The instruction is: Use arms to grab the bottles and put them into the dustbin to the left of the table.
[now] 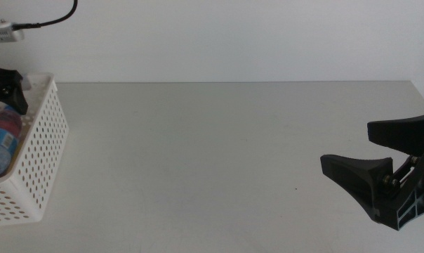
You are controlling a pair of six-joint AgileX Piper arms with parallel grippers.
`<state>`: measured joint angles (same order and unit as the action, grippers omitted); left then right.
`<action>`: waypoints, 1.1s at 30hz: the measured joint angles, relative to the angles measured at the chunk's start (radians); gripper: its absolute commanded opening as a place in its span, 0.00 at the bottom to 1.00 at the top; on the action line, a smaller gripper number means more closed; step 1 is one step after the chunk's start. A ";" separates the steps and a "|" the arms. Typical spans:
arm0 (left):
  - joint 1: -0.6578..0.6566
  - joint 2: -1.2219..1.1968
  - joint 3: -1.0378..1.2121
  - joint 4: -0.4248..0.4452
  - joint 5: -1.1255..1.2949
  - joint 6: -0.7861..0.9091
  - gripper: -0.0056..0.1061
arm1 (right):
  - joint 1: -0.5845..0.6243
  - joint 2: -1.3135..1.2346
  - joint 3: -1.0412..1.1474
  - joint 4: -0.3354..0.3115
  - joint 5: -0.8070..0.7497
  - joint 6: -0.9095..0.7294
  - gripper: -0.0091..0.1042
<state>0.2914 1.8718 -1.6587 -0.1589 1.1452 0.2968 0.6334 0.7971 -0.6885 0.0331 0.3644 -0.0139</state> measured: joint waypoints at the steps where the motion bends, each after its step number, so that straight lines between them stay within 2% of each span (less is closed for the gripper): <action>1: -0.011 -0.018 0.000 0.000 0.005 -0.001 0.86 | 0.000 0.000 0.000 0.000 0.000 0.000 0.74; 12: -0.165 -0.274 0.006 0.029 -0.032 -0.017 0.79 | 0.000 0.000 0.000 0.000 0.000 0.000 0.74; 18: -0.224 -0.491 0.178 0.024 -0.185 0.051 0.79 | 0.000 0.000 0.000 0.000 0.000 0.000 0.74; 26: -0.241 -0.861 0.518 -0.095 -0.447 0.225 0.79 | 0.000 0.000 0.000 0.000 0.000 0.000 0.74; 30: -0.242 -0.990 0.652 -0.139 -0.580 0.230 0.79 | 0.000 0.000 0.000 0.000 0.000 0.000 0.74; 33: -0.255 -1.024 0.704 -0.139 -0.632 0.188 0.77 | 0.000 0.000 0.000 0.000 0.000 0.000 0.74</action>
<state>0.0365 0.8478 -0.9543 -0.2974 0.5130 0.4848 0.6334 0.7971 -0.6885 0.0331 0.3644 -0.0139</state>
